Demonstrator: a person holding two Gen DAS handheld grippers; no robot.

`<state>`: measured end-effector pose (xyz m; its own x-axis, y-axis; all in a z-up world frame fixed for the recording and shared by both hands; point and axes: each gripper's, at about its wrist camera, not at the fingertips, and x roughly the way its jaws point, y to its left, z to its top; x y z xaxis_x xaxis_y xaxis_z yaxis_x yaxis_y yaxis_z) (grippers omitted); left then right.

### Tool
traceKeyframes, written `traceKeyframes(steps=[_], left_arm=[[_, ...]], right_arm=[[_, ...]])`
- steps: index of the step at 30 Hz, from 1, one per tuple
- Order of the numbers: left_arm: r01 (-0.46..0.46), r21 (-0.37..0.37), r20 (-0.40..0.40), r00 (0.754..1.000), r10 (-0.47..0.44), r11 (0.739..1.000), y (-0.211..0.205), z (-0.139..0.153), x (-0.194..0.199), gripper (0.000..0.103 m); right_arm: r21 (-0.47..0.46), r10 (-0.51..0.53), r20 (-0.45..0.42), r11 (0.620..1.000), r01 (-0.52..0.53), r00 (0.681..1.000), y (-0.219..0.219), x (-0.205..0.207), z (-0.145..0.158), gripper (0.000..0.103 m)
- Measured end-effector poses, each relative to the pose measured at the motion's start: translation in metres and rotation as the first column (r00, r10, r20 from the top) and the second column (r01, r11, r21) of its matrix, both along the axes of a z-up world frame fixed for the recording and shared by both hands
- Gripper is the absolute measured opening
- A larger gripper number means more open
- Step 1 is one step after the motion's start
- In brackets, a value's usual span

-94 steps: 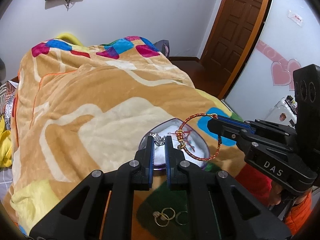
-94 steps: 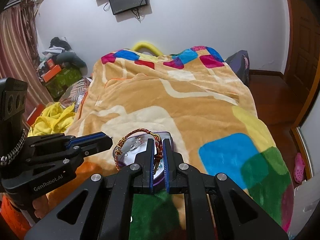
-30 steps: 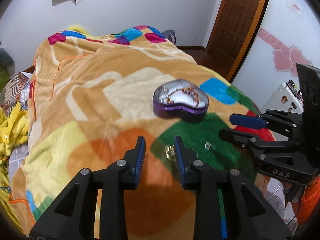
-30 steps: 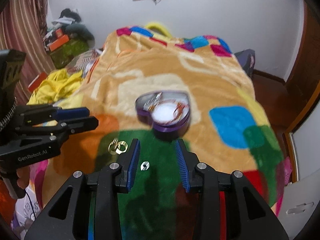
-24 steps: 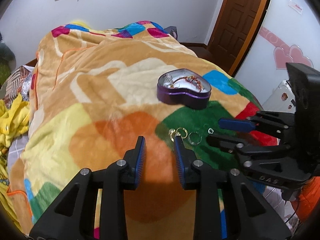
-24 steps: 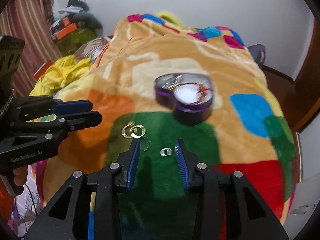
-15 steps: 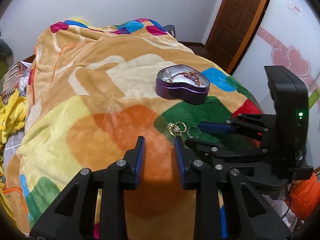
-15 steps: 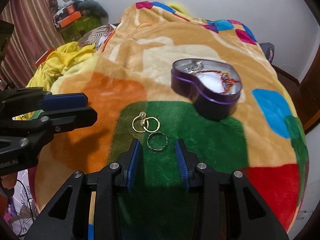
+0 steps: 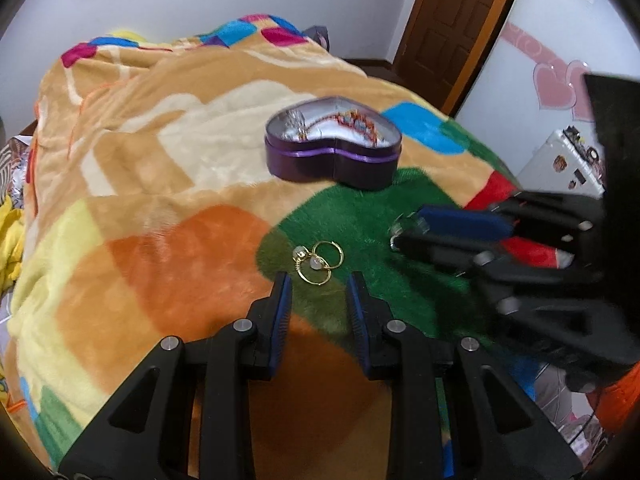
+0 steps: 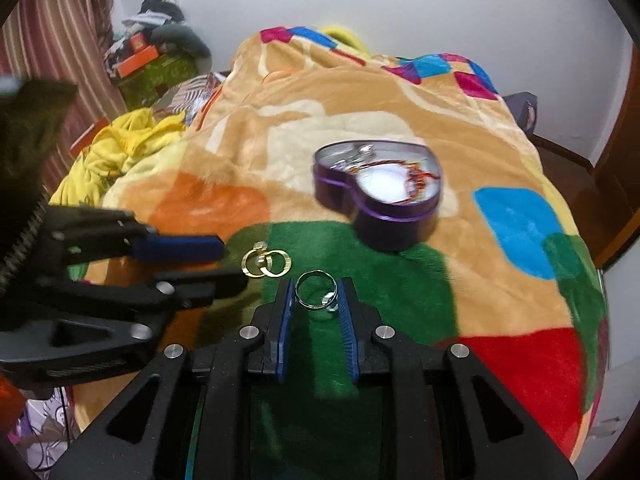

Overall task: Organize jewelry
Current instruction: 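Grasp a silver ring with the right tool while the left tool grasps the gold ring pair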

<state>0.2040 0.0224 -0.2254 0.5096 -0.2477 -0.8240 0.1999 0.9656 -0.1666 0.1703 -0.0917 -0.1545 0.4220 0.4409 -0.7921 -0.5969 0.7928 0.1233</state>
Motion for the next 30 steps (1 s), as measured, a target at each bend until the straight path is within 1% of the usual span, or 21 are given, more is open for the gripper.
traceKeyframes(steps=[5, 8, 10, 13, 15, 22, 30], left_arm=[[0.008, 0.082, 0.016, 1.0, -0.009, 0.997, -0.013, -0.008, 0.006, 0.028], [0.009, 0.093, 0.02, 1.0, -0.011, 0.996, -0.014, -0.008, 0.005, 0.028], [0.009, 0.092, 0.022, 1.0, -0.011, 0.996, -0.013, -0.008, 0.005, 0.025], [0.018, 0.115, 0.029, 0.999, -0.021, 0.993, -0.015, -0.009, 0.003, 0.02], [0.022, 0.128, 0.031, 0.999, -0.026, 0.991, -0.017, -0.009, 0.002, 0.019], [0.008, 0.115, 0.04, 0.999, -0.012, 0.993, -0.014, 0.0, -0.005, 0.019], [-0.019, 0.087, 0.1, 0.995, 0.01, 0.996, -0.007, 0.028, -0.018, 0.019]], right_arm=[[0.022, -0.035, -0.004, 0.999, 0.035, 0.999, -0.014, 0.005, 0.002, 0.02], [0.032, -0.043, -0.009, 0.999, 0.043, 0.999, -0.018, 0.006, 0.003, 0.02], [0.038, -0.046, -0.01, 0.998, 0.046, 0.999, -0.019, 0.006, 0.003, 0.02], [0.043, -0.045, -0.009, 0.998, 0.045, 0.999, -0.021, 0.005, 0.003, 0.02], [0.046, -0.045, -0.005, 0.998, 0.045, 0.999, -0.022, 0.004, 0.004, 0.02], [0.06, -0.054, 0.006, 0.997, 0.053, 0.999, -0.029, 0.004, 0.009, 0.02], [0.07, -0.065, 0.018, 0.996, 0.064, 0.998, -0.031, 0.006, 0.014, 0.02]])
